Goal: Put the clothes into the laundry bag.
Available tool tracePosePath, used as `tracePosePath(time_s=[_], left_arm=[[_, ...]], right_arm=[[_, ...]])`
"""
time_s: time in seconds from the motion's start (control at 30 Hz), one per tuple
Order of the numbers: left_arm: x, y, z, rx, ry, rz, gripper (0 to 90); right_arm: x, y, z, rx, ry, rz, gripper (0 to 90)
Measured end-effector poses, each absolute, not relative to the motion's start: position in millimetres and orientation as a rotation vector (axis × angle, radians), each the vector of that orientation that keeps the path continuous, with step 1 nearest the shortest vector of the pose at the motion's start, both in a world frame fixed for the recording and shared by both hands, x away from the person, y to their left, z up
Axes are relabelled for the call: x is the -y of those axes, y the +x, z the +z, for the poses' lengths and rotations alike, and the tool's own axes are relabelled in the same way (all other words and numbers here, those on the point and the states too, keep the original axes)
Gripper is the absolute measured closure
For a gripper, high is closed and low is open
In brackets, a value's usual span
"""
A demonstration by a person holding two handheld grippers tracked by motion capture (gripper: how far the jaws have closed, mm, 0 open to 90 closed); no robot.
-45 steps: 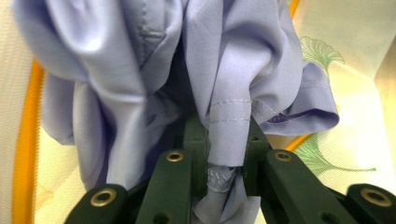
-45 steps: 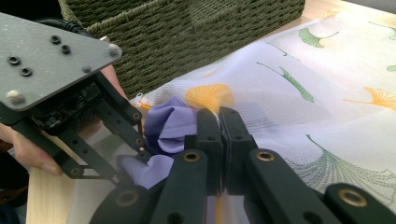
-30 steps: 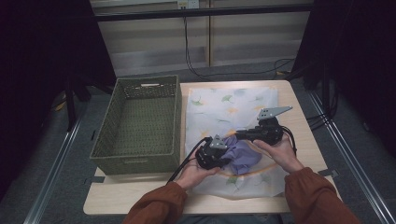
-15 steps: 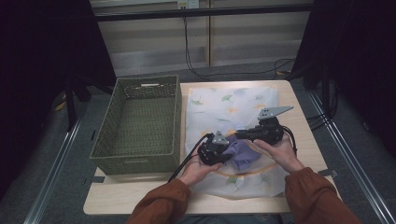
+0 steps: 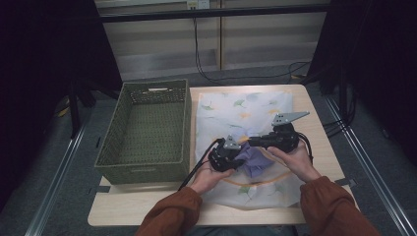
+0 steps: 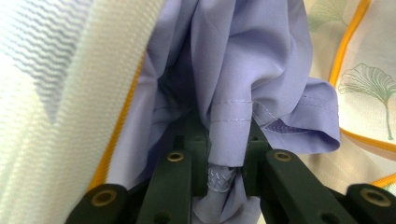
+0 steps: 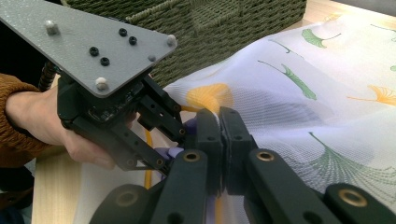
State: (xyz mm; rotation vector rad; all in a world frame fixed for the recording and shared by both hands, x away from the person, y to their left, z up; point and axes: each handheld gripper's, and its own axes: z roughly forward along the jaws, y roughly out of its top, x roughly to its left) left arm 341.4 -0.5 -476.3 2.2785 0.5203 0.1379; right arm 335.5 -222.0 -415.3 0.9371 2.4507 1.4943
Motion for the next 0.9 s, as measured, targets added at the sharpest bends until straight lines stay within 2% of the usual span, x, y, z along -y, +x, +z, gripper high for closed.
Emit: tracePosePath(time_s=[0.07, 0.27, 0.9], left_arm=[[2.0, 342.0, -477.2, -0.547, 2.236, 0.130, 78.1], [5.5, 343.3, -470.1, -0.538, 2.280, 0.157, 78.2], [17.1, 354.5, -465.3, -0.604, 2.211, 0.184, 78.3]], right_arm=[[222.0, 335.5, -415.3, -2.450, 0.937, 1.495, 88.6], [222.9, 334.9, -414.2, -2.446, 0.932, 1.497, 88.6], [228.1, 334.7, -410.1, -2.416, 0.940, 1.525, 88.6]])
